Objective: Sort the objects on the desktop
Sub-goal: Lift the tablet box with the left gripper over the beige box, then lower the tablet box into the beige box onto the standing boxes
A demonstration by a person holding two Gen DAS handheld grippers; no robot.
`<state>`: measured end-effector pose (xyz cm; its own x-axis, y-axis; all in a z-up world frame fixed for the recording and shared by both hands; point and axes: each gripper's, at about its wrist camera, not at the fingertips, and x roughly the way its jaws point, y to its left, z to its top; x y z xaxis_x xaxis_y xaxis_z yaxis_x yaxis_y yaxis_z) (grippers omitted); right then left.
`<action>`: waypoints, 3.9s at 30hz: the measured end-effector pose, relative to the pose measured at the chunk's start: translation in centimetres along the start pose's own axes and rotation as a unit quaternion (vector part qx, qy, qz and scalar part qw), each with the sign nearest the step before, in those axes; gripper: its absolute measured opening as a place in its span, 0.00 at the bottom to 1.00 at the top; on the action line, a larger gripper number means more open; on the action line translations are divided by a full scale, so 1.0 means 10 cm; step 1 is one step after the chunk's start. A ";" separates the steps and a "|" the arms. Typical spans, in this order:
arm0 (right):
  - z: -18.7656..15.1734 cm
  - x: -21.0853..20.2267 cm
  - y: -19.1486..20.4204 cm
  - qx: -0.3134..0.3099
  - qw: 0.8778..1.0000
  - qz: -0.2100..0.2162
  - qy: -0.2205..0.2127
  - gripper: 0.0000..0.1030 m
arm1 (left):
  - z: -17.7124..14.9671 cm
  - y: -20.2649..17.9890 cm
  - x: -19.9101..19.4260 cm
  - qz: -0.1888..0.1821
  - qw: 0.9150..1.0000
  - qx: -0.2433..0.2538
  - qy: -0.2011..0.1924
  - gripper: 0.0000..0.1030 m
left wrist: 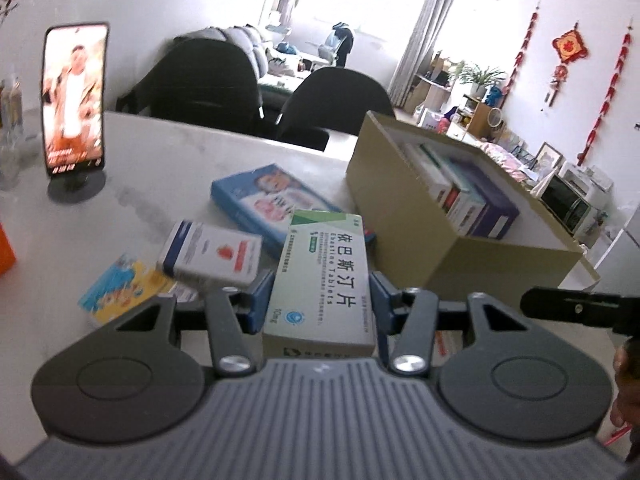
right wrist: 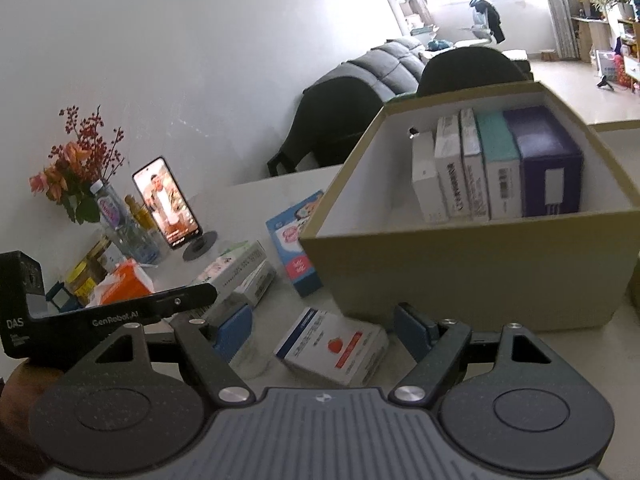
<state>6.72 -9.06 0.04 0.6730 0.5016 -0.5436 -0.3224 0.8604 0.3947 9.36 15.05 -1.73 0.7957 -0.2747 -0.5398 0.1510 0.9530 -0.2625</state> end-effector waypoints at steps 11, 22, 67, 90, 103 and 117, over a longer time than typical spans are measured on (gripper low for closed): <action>0.19 -0.13 -0.24 0.016 0.999 -0.021 -0.033 0.79 | 0.29 -0.32 0.18 -0.026 0.999 0.031 -0.019 0.48; 0.33 -0.19 -0.47 0.031 0.998 -0.036 -0.049 0.79 | 0.53 -0.73 0.49 -0.065 0.996 0.064 -0.019 0.48; 0.57 -0.35 -0.99 0.060 0.990 -0.091 -0.090 0.79 | 1.12 -1.79 2.08 -0.108 0.978 0.118 0.133 0.48; 0.56 -0.45 -1.07 0.071 0.989 -0.091 -0.096 0.80 | 1.12 -1.78 2.02 -0.196 0.959 0.129 0.161 0.67; 0.56 -0.46 -1.08 0.072 0.989 -0.089 -0.097 0.80 | 0.95 -1.87 1.96 -0.187 0.927 0.274 0.174 0.43; 0.55 -0.47 -1.14 0.078 0.987 -0.100 -0.097 0.79 | 1.02 -2.04 2.16 -0.192 0.931 0.262 0.169 0.36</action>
<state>10.91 -21.73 2.19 0.8320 0.2839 -0.4766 -0.0743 0.9084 0.4115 29.42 -9.01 0.09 0.4085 -0.5472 -0.7306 0.7217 0.6836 -0.1085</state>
